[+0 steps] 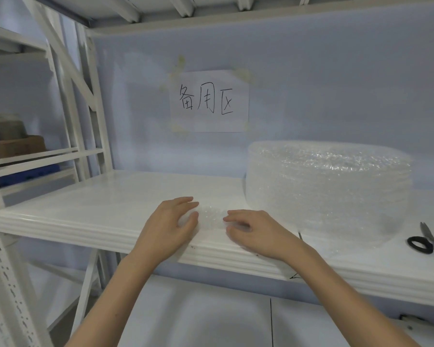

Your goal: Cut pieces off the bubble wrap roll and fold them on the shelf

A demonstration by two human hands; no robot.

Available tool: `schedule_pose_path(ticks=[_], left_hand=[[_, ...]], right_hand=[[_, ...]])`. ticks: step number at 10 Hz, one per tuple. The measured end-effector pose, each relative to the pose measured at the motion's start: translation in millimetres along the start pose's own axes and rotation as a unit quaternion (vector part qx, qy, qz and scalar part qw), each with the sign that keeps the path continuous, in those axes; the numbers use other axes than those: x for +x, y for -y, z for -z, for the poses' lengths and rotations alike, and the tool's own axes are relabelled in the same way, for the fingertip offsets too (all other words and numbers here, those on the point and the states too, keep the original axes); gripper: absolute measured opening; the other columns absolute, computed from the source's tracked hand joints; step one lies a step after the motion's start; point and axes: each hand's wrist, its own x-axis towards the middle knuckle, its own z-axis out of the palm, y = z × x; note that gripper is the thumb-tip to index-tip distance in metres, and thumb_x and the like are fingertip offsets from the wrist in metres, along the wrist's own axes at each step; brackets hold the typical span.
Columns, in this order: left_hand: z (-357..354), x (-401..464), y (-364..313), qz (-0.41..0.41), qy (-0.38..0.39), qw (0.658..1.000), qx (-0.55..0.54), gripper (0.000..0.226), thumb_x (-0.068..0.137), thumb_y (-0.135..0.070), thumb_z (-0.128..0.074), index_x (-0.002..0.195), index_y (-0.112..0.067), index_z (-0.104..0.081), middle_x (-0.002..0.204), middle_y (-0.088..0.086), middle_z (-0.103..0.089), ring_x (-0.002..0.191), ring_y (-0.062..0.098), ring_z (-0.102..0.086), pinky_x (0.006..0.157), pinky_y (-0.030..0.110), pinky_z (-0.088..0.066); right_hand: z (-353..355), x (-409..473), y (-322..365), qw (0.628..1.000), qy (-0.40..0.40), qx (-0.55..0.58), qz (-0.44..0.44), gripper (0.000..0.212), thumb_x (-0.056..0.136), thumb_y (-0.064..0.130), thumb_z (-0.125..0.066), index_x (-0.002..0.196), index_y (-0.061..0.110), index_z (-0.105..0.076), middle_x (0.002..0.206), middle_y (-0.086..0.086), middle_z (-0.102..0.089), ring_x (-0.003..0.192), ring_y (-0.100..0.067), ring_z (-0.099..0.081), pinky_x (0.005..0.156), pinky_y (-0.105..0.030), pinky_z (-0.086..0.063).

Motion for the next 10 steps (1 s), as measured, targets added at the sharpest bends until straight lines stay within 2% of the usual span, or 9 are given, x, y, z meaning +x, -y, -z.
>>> schedule_pose_path(ticks=[1, 2, 4, 6, 8, 9, 10], left_hand=[[4, 2, 10, 0.045, 0.023, 0.999, -0.003, 0.043, 0.089, -0.043, -0.047, 0.127, -0.031, -0.064, 0.144, -0.008, -0.054, 0.131, 0.015, -0.050, 0.106, 0.031, -0.037], [5, -1, 13, 0.053, 0.064, 0.997, 0.010, 0.042, 0.089, -0.044, -0.049, 0.128, -0.033, -0.062, 0.145, -0.010, -0.053, 0.131, 0.013, -0.050, 0.105, 0.031, -0.039], [6, 3, 10, 0.049, 0.073, 0.996, 0.011, 0.042, 0.092, -0.034, -0.052, 0.134, -0.032, -0.057, 0.146, -0.012, -0.051, 0.132, 0.011, -0.048, 0.107, 0.029, -0.038], [5, 6, 10, 0.046, 0.069, 0.996, -0.015, 0.041, 0.095, -0.028, -0.049, 0.135, -0.030, -0.057, 0.149, -0.008, -0.049, 0.136, 0.013, -0.044, 0.110, 0.030, -0.034], [5, 3, 15, 0.062, 0.074, 0.995, -0.014, 0.045, 0.093, -0.044, -0.045, 0.133, -0.031, -0.059, 0.148, -0.006, -0.050, 0.136, 0.014, -0.045, 0.111, 0.034, -0.036], [5, 0, 15, 0.056, 0.063, 0.996, -0.014, 0.066, 0.079, -0.060, -0.032, 0.133, -0.032, -0.059, 0.146, -0.007, -0.052, 0.135, 0.014, -0.046, 0.111, 0.034, -0.036], [4, 0, 12, 0.051, 0.037, 0.998, -0.005, 0.052, 0.089, -0.050, -0.040, 0.134, -0.030, -0.058, 0.147, -0.004, -0.051, 0.136, 0.017, -0.045, 0.111, 0.034, -0.033]], right_hand=[[0, -1, 0, 1.000, -0.006, -0.003, 0.004, 0.040, 0.090, 0.038, -0.052, 0.129, 0.028, -0.059, 0.149, 0.009, -0.044, 0.134, -0.006, -0.042, 0.108, -0.022, -0.032], [0, -1, 1, 1.000, -0.010, -0.003, 0.007, 0.040, 0.091, 0.035, -0.052, 0.130, 0.026, -0.059, 0.149, 0.008, -0.044, 0.135, -0.006, -0.041, 0.104, -0.018, -0.031], [1, -2, 3, 1.000, -0.009, 0.009, -0.005, 0.039, 0.091, 0.034, -0.053, 0.127, 0.024, -0.061, 0.143, 0.010, -0.050, 0.122, -0.011, -0.055, 0.093, -0.016, -0.039], [0, -2, 1, 1.000, -0.013, 0.014, -0.002, 0.039, 0.090, 0.035, -0.053, 0.127, 0.025, -0.061, 0.144, 0.010, -0.049, 0.128, -0.006, -0.048, 0.093, -0.014, -0.035], [-1, -2, 0, 1.000, -0.014, -0.016, 0.002, 0.041, 0.092, 0.037, -0.050, 0.130, 0.026, -0.057, 0.146, 0.009, -0.046, 0.135, -0.009, -0.038, 0.104, -0.020, -0.028], [-1, -7, 2, 0.996, -0.065, -0.058, 0.035, 0.036, 0.094, 0.036, -0.045, 0.124, 0.024, -0.061, 0.136, 0.011, -0.053, 0.127, -0.008, -0.045, 0.100, -0.020, -0.033], [-3, -12, 7, 0.983, -0.152, -0.043, 0.093, 0.027, 0.093, 0.028, -0.046, 0.102, 0.018, -0.069, 0.107, 0.010, -0.064, 0.102, -0.007, -0.057, 0.089, -0.022, -0.044]])
